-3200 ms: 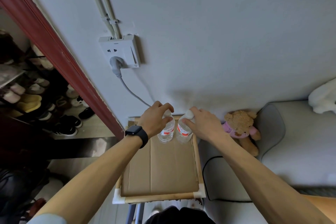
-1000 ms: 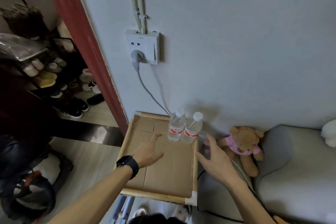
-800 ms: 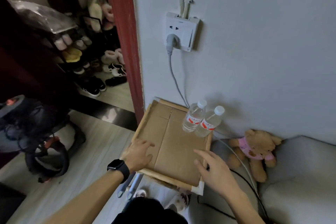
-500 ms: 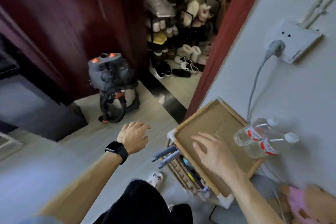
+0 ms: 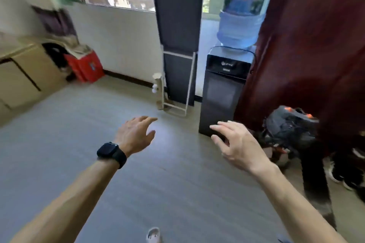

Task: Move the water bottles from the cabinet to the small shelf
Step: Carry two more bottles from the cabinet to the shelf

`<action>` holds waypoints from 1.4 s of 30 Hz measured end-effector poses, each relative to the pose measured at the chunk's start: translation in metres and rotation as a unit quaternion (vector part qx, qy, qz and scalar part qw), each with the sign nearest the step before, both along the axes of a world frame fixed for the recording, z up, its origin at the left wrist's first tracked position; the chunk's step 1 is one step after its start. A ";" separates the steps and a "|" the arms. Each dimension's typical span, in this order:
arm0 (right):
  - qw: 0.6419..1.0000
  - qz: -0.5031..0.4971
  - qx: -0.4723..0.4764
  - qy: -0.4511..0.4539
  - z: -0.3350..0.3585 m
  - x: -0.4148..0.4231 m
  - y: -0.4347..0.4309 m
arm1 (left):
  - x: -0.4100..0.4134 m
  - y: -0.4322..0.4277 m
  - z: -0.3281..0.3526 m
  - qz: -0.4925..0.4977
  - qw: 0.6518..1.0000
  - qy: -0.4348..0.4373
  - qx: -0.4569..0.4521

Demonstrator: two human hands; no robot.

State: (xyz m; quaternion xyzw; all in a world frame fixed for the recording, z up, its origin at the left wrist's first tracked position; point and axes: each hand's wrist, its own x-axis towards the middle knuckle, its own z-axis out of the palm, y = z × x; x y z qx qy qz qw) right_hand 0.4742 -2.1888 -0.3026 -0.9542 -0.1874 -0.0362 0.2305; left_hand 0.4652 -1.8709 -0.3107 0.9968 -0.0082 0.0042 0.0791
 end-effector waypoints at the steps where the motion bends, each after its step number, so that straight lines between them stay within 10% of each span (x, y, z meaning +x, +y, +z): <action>1: 1.000 0.028 0.002 -0.005 0.011 0.009 0.033 | -0.007 0.029 0.010 0.025 1.000 -0.013 0.003; 14: 0.958 0.258 0.011 -0.126 0.109 0.082 0.459 | -0.060 0.399 0.117 0.263 0.956 -0.100 0.088; 42: 0.897 0.375 0.082 -0.216 0.205 0.381 0.981 | 0.144 0.874 0.207 0.411 0.887 -0.140 0.155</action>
